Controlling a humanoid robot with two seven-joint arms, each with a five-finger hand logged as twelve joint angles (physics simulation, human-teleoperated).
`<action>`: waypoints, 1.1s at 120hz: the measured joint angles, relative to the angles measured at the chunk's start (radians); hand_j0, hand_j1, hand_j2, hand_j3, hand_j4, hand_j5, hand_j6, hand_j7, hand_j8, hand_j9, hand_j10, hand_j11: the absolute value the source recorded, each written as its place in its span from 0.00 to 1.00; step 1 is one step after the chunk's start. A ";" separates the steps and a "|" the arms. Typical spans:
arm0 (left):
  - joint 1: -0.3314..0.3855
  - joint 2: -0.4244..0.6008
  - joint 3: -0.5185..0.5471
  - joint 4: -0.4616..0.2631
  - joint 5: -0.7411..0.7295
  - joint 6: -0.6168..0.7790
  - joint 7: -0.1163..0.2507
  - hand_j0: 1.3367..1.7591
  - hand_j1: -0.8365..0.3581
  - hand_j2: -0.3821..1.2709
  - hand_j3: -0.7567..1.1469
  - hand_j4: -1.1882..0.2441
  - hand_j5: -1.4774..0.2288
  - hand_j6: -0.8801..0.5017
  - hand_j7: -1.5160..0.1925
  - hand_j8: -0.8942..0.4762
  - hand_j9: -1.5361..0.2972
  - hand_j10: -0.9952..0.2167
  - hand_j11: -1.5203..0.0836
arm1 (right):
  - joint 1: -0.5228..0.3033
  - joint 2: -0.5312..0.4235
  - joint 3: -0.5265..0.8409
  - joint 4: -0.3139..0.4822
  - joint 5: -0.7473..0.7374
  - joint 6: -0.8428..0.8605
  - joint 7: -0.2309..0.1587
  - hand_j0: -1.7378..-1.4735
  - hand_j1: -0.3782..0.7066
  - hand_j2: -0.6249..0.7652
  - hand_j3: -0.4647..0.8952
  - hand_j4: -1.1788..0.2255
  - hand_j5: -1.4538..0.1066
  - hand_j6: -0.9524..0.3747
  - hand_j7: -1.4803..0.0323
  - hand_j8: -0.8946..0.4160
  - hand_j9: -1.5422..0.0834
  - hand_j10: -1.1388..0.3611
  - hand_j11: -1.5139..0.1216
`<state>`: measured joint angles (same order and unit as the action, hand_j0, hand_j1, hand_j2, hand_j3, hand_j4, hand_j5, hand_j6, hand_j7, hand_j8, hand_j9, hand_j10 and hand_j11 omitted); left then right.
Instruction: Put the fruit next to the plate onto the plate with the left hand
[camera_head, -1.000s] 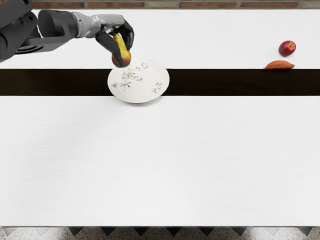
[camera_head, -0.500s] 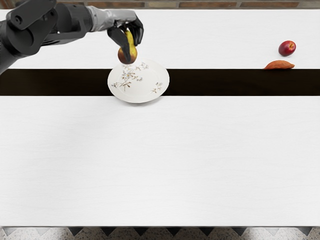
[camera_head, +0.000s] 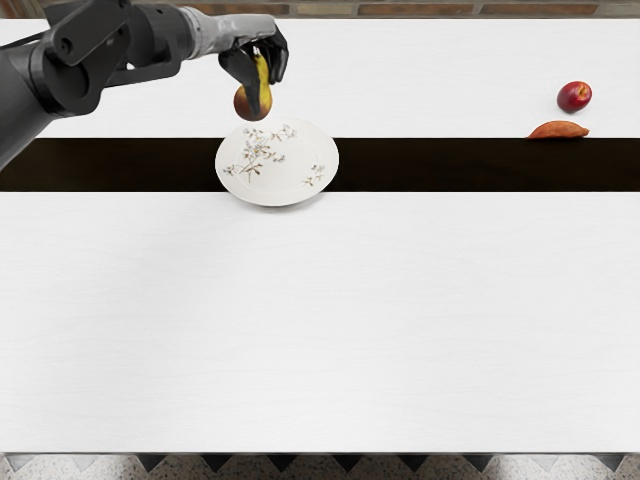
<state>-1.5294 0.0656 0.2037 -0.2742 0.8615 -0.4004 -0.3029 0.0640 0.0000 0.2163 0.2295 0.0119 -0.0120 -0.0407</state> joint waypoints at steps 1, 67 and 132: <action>0.000 -0.001 0.001 0.000 0.000 0.000 -0.001 0.75 0.35 0.76 0.40 0.23 0.17 0.12 0.21 0.27 0.21 0.25 0.22 | 0.000 0.000 0.000 0.000 0.000 0.000 0.000 0.30 0.06 0.45 0.34 0.82 0.91 0.70 0.95 0.66 0.93 0.74 0.90; 0.028 -0.055 0.011 0.004 -0.009 0.012 -0.047 0.74 0.39 0.73 0.40 0.23 0.18 0.09 0.20 0.24 0.20 0.20 0.21 | 0.005 0.000 0.000 0.000 0.000 0.000 0.001 0.30 0.06 0.45 0.34 0.82 0.91 0.70 0.95 0.66 0.93 0.74 0.90; 0.074 -0.066 0.008 -0.002 -0.102 0.204 -0.047 0.75 0.48 0.46 0.40 0.42 0.41 0.24 0.43 0.30 0.41 0.37 0.46 | 0.005 0.000 0.000 0.000 0.000 0.000 0.001 0.30 0.06 0.45 0.34 0.82 0.91 0.70 0.95 0.66 0.93 0.74 0.90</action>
<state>-1.4556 0.0000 0.2119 -0.2759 0.7594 -0.1962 -0.3502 0.0690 0.0000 0.2162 0.2299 0.0114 -0.0123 -0.0399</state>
